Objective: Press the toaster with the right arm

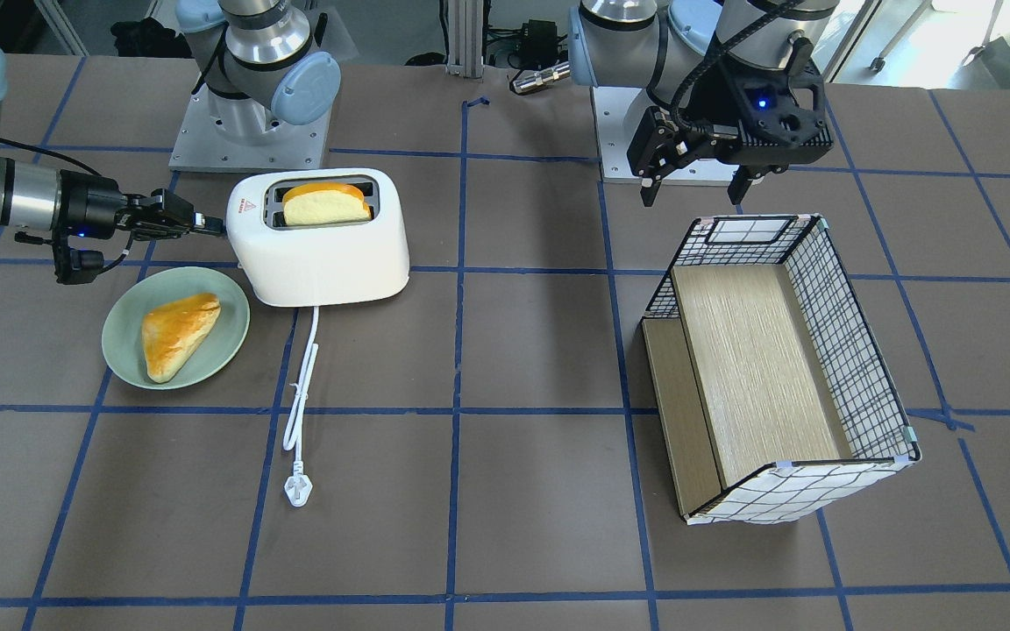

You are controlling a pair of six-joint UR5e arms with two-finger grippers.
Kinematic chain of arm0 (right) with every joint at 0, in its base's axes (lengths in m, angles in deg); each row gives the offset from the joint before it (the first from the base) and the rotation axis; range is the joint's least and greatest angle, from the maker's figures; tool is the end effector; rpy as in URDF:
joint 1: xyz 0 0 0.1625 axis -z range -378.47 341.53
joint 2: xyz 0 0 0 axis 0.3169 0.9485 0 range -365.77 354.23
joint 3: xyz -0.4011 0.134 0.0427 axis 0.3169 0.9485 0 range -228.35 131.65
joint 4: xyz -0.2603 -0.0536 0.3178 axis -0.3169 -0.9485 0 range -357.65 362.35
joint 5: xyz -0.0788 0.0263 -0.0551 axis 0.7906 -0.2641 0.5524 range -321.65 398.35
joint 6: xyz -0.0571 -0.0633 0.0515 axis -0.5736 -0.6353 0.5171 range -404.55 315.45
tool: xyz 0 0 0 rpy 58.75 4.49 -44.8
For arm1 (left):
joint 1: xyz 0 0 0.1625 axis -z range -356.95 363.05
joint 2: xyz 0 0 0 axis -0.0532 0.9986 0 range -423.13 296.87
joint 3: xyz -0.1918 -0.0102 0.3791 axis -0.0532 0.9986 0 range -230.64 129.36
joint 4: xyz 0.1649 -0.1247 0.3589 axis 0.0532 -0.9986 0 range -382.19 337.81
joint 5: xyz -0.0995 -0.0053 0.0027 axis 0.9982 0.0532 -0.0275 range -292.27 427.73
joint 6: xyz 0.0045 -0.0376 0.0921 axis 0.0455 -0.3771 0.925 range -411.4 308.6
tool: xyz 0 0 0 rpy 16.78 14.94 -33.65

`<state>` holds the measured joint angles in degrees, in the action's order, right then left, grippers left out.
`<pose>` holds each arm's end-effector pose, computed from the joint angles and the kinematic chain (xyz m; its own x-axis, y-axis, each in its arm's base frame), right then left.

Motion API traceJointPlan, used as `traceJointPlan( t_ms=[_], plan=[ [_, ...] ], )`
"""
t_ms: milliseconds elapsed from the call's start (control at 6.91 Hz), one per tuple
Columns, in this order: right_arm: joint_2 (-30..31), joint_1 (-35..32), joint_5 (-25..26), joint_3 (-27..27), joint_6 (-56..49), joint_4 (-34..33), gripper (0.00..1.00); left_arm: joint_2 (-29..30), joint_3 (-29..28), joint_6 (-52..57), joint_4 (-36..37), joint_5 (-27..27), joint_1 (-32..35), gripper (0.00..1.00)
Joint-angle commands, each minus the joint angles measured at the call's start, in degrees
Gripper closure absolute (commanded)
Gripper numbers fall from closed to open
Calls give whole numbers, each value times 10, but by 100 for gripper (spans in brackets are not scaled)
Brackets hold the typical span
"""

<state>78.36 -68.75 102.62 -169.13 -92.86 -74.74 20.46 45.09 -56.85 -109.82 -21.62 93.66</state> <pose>-0.0908 -0.3855 0.2171 -0.6300 0.1794 -0.7556 -0.0841 0.9515 0.2961 -0.1392 -0.4481 0.4954 -0.9964 -0.0837 0.0164 -0.0844 0.9951 -0.0520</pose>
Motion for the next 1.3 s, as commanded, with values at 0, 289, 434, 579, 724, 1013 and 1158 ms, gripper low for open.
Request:
traceJointPlan(
  t_ms=[0,289,434,579,724,1013,1158],
  plan=[
    [-2,0,2,-22,3,-31,100,0,0,0,0,0,0,0],
    [-3,0,2,-22,3,-33,100,0,1,0,0,0,0,0],
    [-3,0,3,-21,4,-33,100,0,0,0,0,0,0,0],
    [-1,0,4,-16,20,-32,100,0,1,0,0,0,0,0],
    [6,0,10,-3,62,-23,100,0,1,0,0,0,0,0],
    [11,-1,31,42,83,28,97,0,1,0,0,0,0,0],
    [11,-1,32,69,98,47,55,0,1,0,0,0,0,0]
  ],
)
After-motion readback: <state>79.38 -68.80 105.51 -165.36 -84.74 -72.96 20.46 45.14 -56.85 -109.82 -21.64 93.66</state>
